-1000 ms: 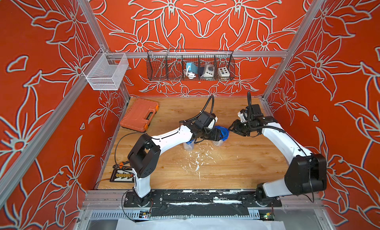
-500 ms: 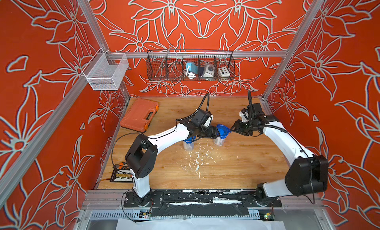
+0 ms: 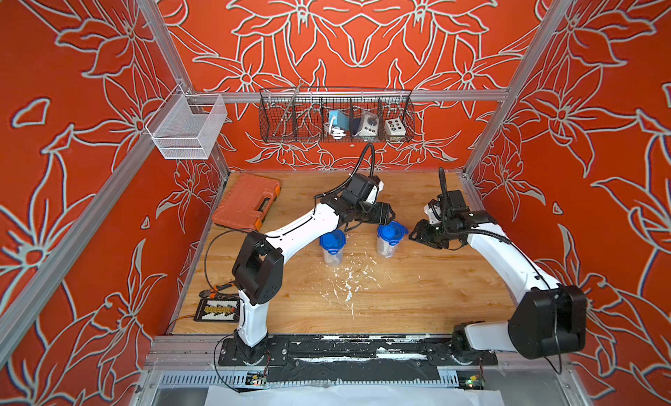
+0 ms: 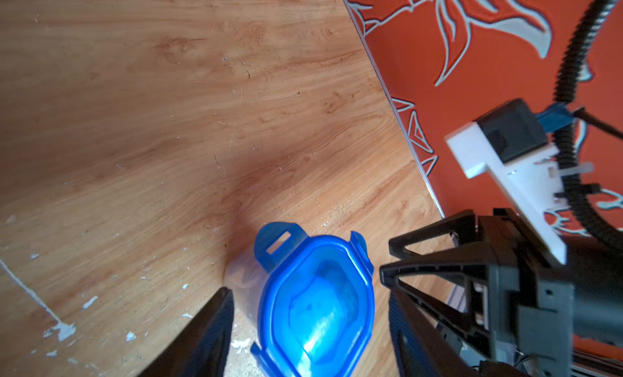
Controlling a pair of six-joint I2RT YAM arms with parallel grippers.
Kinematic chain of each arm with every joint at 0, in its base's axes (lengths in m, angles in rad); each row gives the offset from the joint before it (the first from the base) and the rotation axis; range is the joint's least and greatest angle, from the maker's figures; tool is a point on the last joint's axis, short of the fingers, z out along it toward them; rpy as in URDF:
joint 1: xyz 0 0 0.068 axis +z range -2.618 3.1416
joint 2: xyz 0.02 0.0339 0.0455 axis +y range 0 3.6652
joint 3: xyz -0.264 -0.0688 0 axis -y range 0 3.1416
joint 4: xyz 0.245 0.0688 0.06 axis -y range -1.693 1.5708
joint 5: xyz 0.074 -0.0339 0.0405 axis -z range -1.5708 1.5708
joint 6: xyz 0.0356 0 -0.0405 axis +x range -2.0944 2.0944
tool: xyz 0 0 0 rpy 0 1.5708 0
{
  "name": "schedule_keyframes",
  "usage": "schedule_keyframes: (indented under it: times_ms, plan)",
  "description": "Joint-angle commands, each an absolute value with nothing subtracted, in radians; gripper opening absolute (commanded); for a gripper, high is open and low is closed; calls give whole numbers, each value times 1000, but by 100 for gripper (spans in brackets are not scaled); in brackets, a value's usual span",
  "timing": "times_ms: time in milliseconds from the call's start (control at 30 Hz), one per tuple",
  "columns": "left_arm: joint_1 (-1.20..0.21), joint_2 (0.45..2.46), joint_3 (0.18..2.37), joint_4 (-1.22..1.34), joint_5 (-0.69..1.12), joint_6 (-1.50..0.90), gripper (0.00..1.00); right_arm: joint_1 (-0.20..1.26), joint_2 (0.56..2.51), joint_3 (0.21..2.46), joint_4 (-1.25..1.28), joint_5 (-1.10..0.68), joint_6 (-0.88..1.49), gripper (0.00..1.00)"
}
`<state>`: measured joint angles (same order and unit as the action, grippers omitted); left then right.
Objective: Take out toiletry kits
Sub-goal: Adjust the container at the center of the board.
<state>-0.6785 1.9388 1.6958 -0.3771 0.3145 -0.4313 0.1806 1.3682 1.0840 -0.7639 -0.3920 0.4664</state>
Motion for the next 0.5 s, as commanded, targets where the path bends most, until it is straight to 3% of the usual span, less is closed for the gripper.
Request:
schedule_keyframes:
  times_ms: [0, 167, 300, 467]
  plan:
    - [-672, 1994, 1737, -466, 279, -361, 65, 186, 1400, 1094, -735, -436, 490, 47]
    - [-672, 1980, 1698, -467, 287, -347, 57, 186, 1458, 1144, -736, -419, 500, 46]
    - [-673, 1962, 1664, -469, 319, -347, 45, 187, 1485, 1168, -720, -422, 512, 46]
    - [-681, 1923, 1604, -455, 337, -363, 41, 187, 1522, 1210, -716, -437, 514, 46]
